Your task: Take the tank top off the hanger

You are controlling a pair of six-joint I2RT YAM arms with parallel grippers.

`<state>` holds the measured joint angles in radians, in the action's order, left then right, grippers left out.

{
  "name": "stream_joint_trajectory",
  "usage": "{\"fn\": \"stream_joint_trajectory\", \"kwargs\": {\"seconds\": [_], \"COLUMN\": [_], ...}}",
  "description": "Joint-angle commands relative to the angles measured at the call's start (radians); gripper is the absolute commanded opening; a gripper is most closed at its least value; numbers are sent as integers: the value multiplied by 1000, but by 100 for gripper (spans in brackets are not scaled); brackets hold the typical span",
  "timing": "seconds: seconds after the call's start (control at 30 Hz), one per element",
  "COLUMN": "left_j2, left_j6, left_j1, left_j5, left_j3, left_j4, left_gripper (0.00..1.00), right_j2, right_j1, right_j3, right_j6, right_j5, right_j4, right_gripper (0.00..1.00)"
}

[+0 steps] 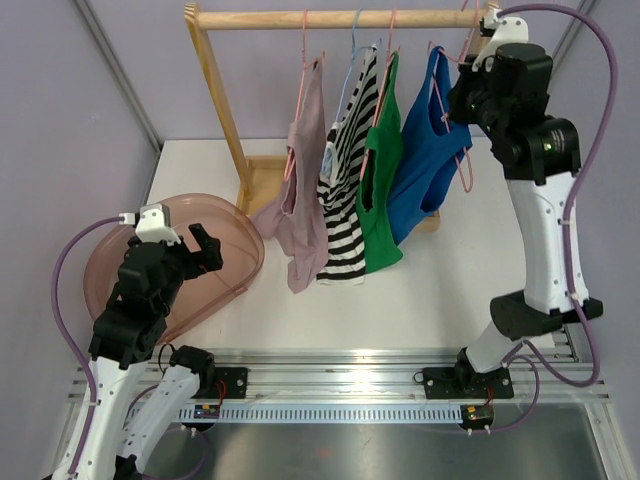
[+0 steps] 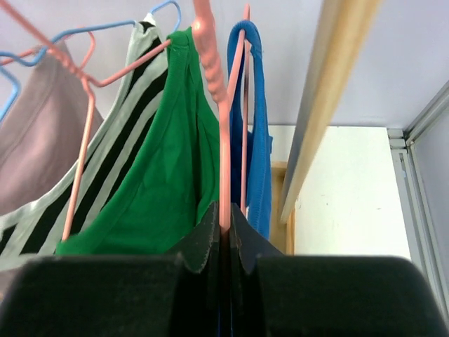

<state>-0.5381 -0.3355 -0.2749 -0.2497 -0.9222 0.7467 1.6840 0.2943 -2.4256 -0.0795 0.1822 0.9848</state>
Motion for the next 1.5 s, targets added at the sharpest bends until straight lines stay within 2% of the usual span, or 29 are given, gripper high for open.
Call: {"fn": "stream_joint_trajectory", "kwargs": {"seconds": [0.0,0.1,0.27,0.4,0.53,0.67,0.8,0.87,0.93,0.97,1.17,1.23,1.47], "left_j2": [3,13,9,-13,-26,-65,-137,-175,-201,-229,-304,-339,-502], "left_j6": [21,15,-19,-59,-115,-181,-195,-189,-166,-155,-4,33,90], "left_j1": [-4,-4,-4,-4,-9,-84,-223,-320,-386,-458,-723,-759,-805], "left_j5": [93,154,298,343,427,471,394,314,226,198,23,-41,-65], "left_j3": [0,-7,-33,-55,-47,-52,-92,-112,-121,-125,-138,-148,-236], "left_j4": [-70,-90,-138,-164,-228,-308,-360,-386,-421,-434,-595,-647,-742], "left_gripper": [99,99,99,99,99,99,99,99,99,99,99,99,99], "right_j2": [-161,-260,-418,-564,-682,-751,-738,-736,-771,-783,-836,-839,-859], "right_j1": [5,5,5,5,5,5,5,5,5,5,11,11,23], "right_j3": [104,230,344,451,439,379,350,419,494,561,700,717,770], "right_j6": [-25,-46,-60,-98,-123,-128,-91,-71,-72,-71,-91,-95,-121], "right_j5": [13,2,29,72,86,39,-101,-228,-335,-370,-590,-666,-877], "right_j4": [-83,-94,-55,-61,-20,83,218,258,239,223,169,152,100], "right_gripper": [0,0,0,0,0,0,0,0,0,0,0,0,0]}}
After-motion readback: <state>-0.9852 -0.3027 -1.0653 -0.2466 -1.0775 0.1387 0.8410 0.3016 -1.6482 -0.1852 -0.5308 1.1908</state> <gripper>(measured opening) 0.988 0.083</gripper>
